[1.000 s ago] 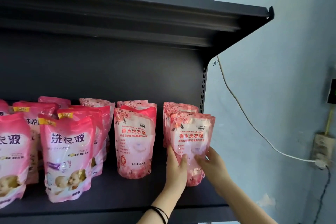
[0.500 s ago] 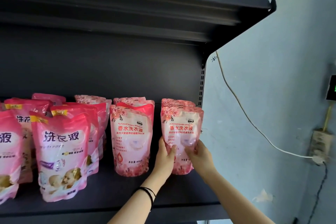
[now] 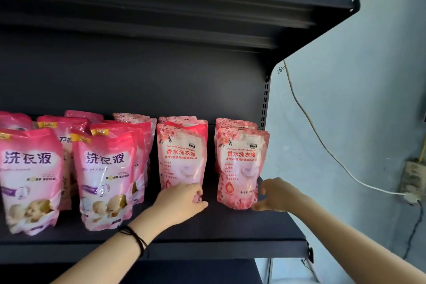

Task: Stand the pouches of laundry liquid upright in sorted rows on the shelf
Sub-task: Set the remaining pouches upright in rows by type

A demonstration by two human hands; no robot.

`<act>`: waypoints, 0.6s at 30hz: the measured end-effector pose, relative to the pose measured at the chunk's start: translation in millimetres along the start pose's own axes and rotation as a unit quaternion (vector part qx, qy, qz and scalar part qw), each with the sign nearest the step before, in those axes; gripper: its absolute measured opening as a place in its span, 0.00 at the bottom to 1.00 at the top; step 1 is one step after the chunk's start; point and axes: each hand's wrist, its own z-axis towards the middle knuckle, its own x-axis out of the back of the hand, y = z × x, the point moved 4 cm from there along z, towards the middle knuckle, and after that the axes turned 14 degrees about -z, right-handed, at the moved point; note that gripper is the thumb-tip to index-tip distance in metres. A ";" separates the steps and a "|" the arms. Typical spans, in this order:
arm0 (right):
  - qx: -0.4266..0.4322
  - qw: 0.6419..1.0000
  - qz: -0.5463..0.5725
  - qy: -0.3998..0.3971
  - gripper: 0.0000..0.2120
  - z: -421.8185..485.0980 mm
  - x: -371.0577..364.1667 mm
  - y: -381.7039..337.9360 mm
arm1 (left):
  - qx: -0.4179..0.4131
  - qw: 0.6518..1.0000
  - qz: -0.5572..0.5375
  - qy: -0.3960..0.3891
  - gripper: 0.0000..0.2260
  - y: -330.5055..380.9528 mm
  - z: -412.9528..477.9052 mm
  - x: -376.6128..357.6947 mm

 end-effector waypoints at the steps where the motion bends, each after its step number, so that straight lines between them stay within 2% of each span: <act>1: 0.009 1.000 -0.012 -0.001 0.28 -3.8 3.4 -4.3 | -0.004 0.999 0.042 0.012 0.18 -4.8 -5.4 8.1; 3: 0.034 0.999 -0.018 0.000 0.29 -8.9 9.1 -18.0 | -0.008 0.996 0.088 0.031 0.19 -14.2 -13.0 21.5; 7: 0.069 0.997 0.025 0.003 0.30 -15.1 21.5 -56.1 | 0.009 0.993 0.106 0.049 0.18 -36.3 -20.0 41.0; 11: 0.087 0.991 0.084 0.049 0.28 -7.5 32.3 -94.2 | 0.047 0.989 0.121 0.068 0.17 -57.7 -20.3 53.7; 14: 0.076 0.985 0.140 0.065 0.33 4.4 31.6 -113.5 | 0.052 0.990 0.086 0.097 0.18 -68.5 -16.1 56.0; 18: 0.050 0.965 0.240 0.093 0.30 18.2 25.8 -126.3 | 0.027 0.984 -0.017 0.172 0.19 -70.4 -6.8 52.7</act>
